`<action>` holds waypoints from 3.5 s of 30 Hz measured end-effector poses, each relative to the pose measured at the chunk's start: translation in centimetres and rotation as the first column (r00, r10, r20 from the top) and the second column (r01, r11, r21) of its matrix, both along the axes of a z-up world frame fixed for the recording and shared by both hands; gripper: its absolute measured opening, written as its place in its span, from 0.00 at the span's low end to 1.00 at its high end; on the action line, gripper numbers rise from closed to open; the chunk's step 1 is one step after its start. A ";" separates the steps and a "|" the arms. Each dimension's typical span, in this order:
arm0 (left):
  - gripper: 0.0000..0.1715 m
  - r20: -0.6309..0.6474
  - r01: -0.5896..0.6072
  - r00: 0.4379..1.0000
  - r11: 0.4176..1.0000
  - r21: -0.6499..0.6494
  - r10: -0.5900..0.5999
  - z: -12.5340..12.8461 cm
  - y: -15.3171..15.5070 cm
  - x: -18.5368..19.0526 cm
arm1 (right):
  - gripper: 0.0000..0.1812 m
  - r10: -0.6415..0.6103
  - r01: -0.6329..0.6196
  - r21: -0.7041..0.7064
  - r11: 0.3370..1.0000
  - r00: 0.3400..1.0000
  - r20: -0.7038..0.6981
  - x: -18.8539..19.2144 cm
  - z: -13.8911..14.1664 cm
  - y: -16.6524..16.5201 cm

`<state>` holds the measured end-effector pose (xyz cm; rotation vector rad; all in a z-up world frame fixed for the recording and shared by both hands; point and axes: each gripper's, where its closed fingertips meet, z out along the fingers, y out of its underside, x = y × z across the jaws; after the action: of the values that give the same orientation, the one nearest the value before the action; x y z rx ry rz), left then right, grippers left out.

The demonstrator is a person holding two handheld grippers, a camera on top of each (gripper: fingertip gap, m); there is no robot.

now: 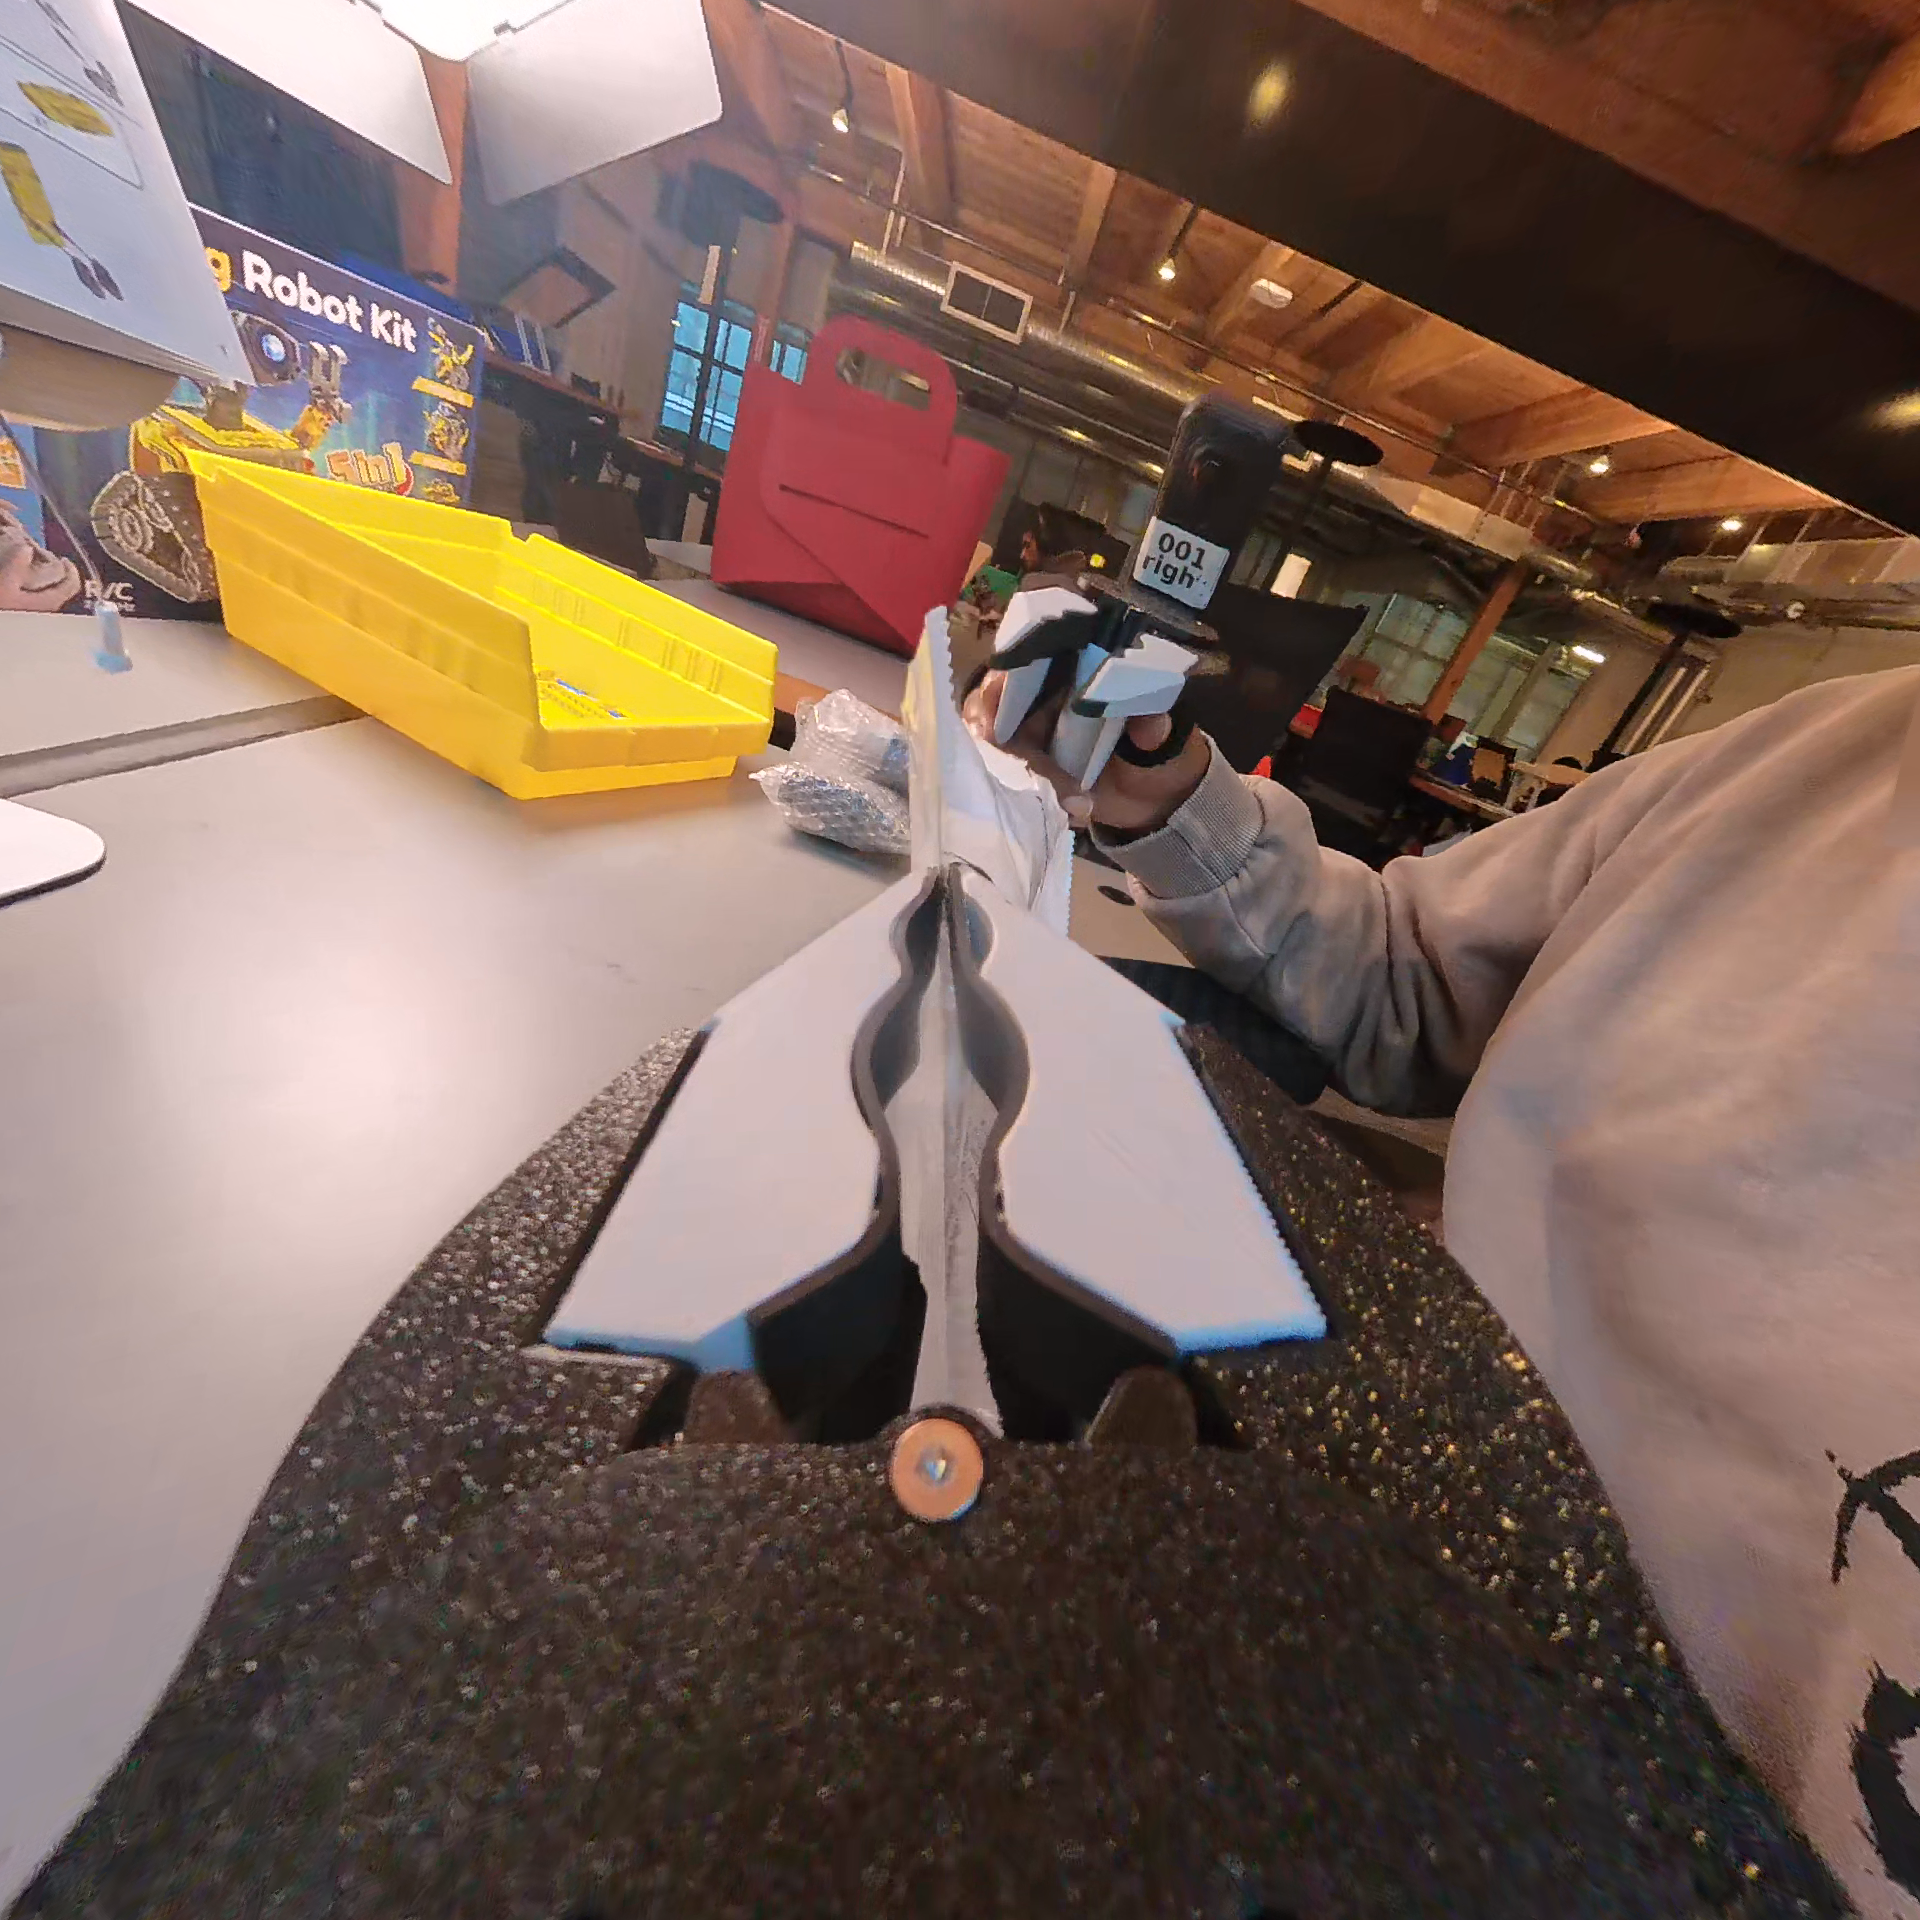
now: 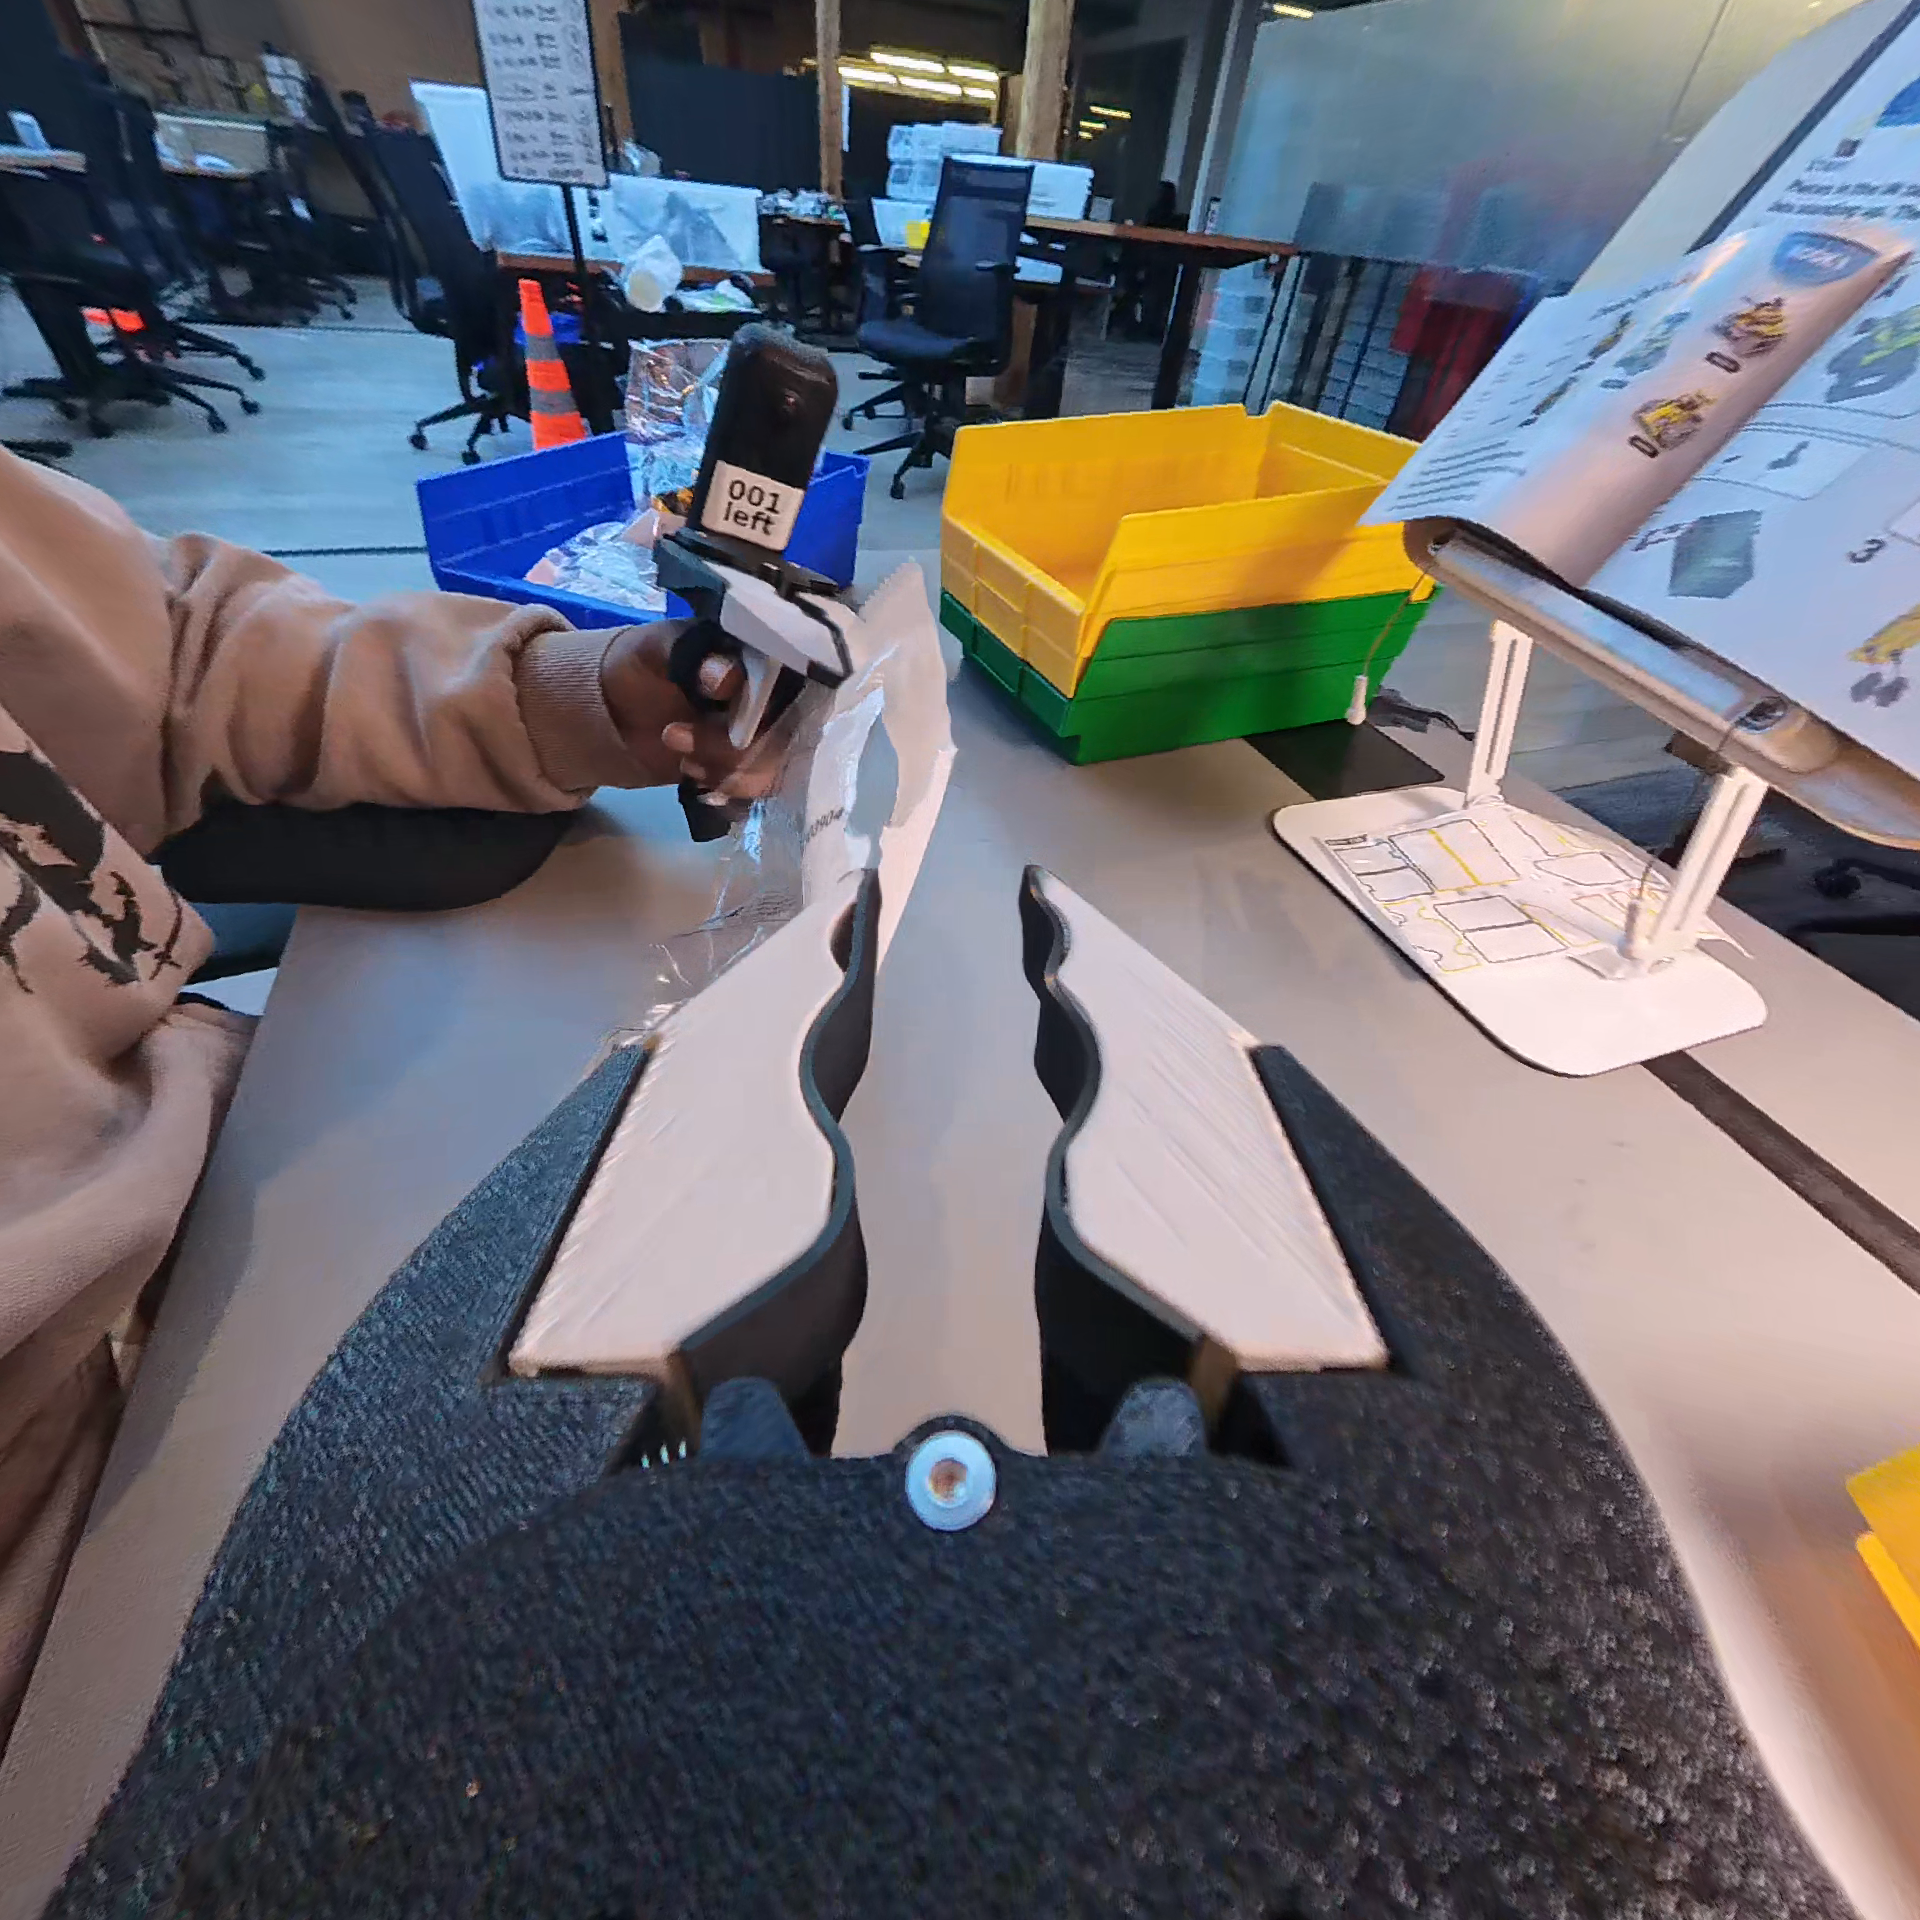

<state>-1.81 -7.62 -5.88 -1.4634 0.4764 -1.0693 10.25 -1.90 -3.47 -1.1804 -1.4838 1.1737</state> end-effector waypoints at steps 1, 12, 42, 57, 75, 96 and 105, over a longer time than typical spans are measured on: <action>0.00 0.010 -0.016 1.000 1.000 0.008 0.016 0.2 0.1 -0.1 | 0.15 -0.021 0.021 0.001 1.000 1.000 0.003 0.1 0.0 0.4; 0.00 0.127 -0.101 0.988 0.993 0.056 0.093 1.9 0.2 -1.1 | 0.19 -0.031 0.027 0.027 0.999 0.986 0.165 0.2 -3.1 0.1; 0.00 -0.143 -0.031 0.989 0.998 -0.063 0.021 -1.7 0.3 2.1 | 0.26 0.010 -0.135 0.472 0.871 0.966 0.258 -1.6 2.0 -3.5; 0.17 -0.078 -0.018 0.997 1.000 -0.004 0.018 3.9 -1.0 1.4 | 0.00 -0.029 -0.470 0.620 0.628 0.782 0.623 -6.6 -4.9 -3.4; 0.00 -0.990 -0.240 0.122 0.970 0.039 0.070 -2.6 7.4 0.2 | 0.00 -0.176 -0.691 0.572 0.443 0.559 0.810 -4.3 -10.2 -5.3; 0.00 -0.837 -0.110 0.508 0.949 -0.297 -0.203 -2.9 4.5 6.0 | 0.26 -0.364 -0.373 0.877 0.303 0.805 0.468 -5.2 -11.3 -0.7; 0.22 -0.867 -0.221 0.456 0.918 -0.330 -0.202 -5.0 4.4 6.3 | 0.00 -0.436 -0.372 0.902 0.219 0.790 0.432 -6.3 -11.6 -0.3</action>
<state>4.47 -3.25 -10.90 -2.3914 1.0342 -0.2471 3.96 -2.24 -15.08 -0.5730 -2.1272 -0.5018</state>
